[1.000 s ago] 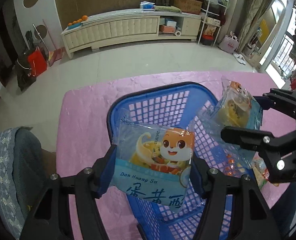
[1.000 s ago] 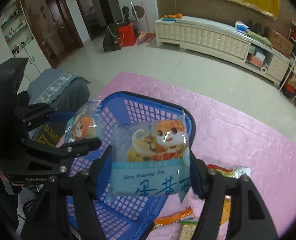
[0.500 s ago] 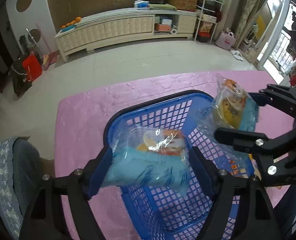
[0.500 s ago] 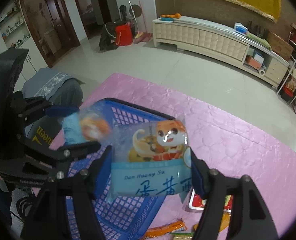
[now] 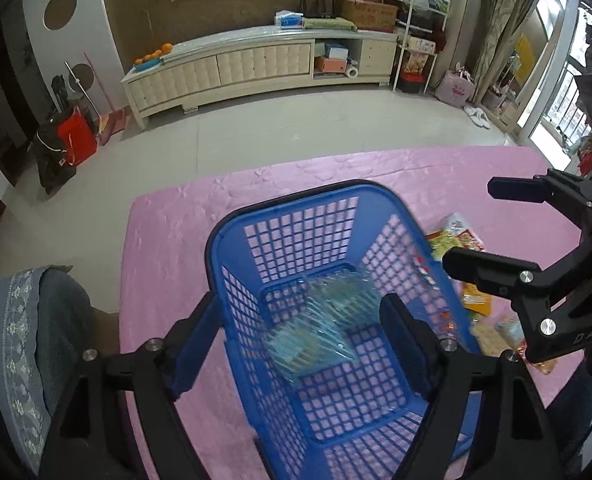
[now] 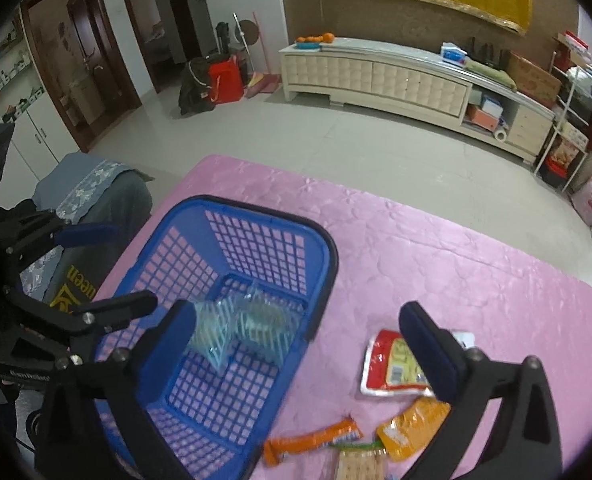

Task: Organize snacks
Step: 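Open the left tool to drop the pastry bag into the basket, then move the left tool to the green-ended cracker pack and close on it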

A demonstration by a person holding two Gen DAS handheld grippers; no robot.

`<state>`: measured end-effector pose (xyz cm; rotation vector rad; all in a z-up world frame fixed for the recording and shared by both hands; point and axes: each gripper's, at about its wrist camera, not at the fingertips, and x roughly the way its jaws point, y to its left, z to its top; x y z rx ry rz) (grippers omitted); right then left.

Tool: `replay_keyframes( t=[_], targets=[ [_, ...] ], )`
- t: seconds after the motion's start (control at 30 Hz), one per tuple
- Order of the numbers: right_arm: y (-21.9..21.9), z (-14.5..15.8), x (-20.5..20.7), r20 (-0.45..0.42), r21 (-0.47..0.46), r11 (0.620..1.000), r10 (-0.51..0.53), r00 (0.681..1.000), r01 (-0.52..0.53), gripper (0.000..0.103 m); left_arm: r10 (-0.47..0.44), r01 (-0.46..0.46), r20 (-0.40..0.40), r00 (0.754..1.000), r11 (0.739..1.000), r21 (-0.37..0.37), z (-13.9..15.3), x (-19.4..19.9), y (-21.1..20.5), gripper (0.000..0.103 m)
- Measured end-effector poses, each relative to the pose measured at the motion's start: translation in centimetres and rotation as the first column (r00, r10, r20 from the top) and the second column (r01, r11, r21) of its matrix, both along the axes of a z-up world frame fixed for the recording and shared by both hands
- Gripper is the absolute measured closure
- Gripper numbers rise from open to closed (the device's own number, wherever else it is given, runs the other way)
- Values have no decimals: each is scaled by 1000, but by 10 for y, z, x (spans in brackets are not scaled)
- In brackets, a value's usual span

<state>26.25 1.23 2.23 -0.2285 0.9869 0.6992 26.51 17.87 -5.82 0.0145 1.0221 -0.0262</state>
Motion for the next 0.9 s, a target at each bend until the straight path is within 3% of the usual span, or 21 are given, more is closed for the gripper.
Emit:
replay_keyframes(
  t=[0.43, 0.6, 0.8, 0.9],
  targets=[
    [-60, 48, -60, 45, 18, 999, -50, 998, 49, 0, -35, 36, 87, 996, 999, -3, 49, -62, -59, 24],
    [-92, 62, -85, 72, 28, 996, -88, 994, 86, 0, -48, 54, 106, 993, 997, -55, 57, -89, -85, 24],
    [-128, 65, -109, 93, 35, 990, -137, 986, 134, 0, -78, 77, 168, 983, 997, 13, 60, -117, -125, 22],
    [-145, 61, -115, 97, 32, 986, -166, 981, 163, 0, -93, 93, 167, 982, 996, 9, 54, -124, -138, 17]
  ],
)
